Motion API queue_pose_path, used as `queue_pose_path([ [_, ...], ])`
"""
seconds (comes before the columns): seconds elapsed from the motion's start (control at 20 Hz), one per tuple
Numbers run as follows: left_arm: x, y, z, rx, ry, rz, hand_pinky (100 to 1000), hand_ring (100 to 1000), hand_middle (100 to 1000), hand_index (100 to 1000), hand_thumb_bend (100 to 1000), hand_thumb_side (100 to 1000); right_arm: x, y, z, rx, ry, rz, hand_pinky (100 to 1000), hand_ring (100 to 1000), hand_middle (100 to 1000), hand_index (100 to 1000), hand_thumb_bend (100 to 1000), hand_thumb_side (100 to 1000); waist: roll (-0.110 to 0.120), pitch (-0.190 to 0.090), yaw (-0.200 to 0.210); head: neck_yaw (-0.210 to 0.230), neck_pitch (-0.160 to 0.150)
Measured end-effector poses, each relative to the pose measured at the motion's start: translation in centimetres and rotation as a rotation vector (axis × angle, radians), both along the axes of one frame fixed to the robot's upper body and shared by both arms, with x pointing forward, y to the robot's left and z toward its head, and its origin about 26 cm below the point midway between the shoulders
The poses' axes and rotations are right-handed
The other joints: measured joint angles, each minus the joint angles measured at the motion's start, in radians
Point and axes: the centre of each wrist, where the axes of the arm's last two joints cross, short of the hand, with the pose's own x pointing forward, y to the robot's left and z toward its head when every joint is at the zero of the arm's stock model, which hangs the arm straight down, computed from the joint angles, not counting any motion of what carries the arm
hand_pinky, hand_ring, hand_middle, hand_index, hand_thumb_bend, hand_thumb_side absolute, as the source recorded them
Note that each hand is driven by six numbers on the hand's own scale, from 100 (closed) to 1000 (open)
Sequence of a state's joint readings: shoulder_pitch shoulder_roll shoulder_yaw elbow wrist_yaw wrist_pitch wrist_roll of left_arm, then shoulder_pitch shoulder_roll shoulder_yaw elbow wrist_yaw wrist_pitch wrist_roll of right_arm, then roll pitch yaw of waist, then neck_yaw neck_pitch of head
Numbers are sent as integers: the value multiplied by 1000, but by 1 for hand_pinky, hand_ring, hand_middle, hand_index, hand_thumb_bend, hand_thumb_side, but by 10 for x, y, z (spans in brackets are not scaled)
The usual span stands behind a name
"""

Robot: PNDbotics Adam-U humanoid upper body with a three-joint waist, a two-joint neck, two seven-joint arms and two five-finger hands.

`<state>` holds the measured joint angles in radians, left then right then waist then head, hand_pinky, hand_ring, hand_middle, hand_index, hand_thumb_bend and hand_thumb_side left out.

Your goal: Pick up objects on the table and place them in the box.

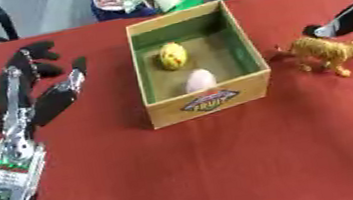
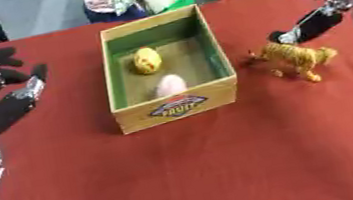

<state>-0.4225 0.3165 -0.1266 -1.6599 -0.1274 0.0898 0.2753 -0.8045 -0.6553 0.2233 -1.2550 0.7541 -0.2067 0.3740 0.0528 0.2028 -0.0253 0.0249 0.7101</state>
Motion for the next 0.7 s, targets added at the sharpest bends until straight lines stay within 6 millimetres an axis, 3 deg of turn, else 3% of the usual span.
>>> queue_pose_path([
  [0.45, 0, 0, 0, 1, 2, 0, 638, 526, 566, 742, 456, 223, 5, -11, -29, -16, 89, -87, 623, 755, 807, 881, 446, 183, 3, 0, -3, 1, 0],
  [0.7, 0, 0, 0, 1, 3, 0, 638, 526, 566, 742, 456, 223, 6, -13, -39, -17, 117, -98, 593, 708, 751, 853, 379, 148, 7, 0, -5, 1, -3],
])
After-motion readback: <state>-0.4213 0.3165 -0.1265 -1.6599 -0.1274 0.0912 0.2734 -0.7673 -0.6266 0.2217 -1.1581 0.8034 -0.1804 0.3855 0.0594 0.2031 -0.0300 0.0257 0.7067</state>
